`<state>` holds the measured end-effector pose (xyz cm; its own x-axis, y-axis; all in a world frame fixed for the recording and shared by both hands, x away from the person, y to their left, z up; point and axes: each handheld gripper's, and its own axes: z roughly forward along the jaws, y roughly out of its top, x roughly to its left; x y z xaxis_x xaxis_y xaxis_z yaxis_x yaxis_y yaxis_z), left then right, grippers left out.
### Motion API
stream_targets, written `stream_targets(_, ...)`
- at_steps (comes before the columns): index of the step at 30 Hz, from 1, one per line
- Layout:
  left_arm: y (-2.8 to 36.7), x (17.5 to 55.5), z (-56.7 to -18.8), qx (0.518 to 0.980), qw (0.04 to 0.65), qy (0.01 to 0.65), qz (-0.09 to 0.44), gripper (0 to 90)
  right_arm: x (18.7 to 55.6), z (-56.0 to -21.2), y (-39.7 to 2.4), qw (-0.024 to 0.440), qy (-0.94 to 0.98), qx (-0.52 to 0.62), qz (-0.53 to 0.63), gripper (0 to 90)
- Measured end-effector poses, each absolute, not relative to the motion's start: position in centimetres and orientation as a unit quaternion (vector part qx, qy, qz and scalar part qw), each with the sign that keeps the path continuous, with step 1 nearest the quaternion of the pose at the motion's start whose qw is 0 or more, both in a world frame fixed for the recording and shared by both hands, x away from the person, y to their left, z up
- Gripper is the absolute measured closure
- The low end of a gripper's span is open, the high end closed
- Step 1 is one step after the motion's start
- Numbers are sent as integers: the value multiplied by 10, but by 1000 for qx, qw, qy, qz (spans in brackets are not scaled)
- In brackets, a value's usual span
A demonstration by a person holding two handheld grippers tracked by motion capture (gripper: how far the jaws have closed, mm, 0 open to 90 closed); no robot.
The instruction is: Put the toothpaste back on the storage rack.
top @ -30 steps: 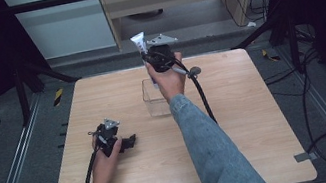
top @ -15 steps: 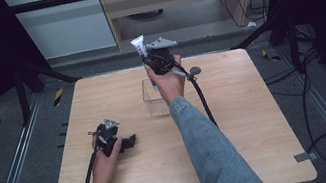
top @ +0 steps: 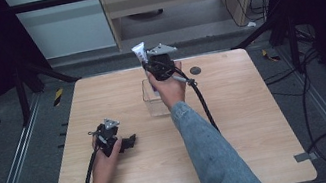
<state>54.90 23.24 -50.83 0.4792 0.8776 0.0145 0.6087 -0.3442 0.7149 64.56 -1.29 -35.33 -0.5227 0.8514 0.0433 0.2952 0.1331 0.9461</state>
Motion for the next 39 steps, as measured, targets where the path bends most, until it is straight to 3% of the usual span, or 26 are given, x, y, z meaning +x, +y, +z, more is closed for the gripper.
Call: stream_targets(39, 233, 549, -508, 797, 328, 466, 203, 0, 631, -382, -16, 251, 729, 401, 495, 788)
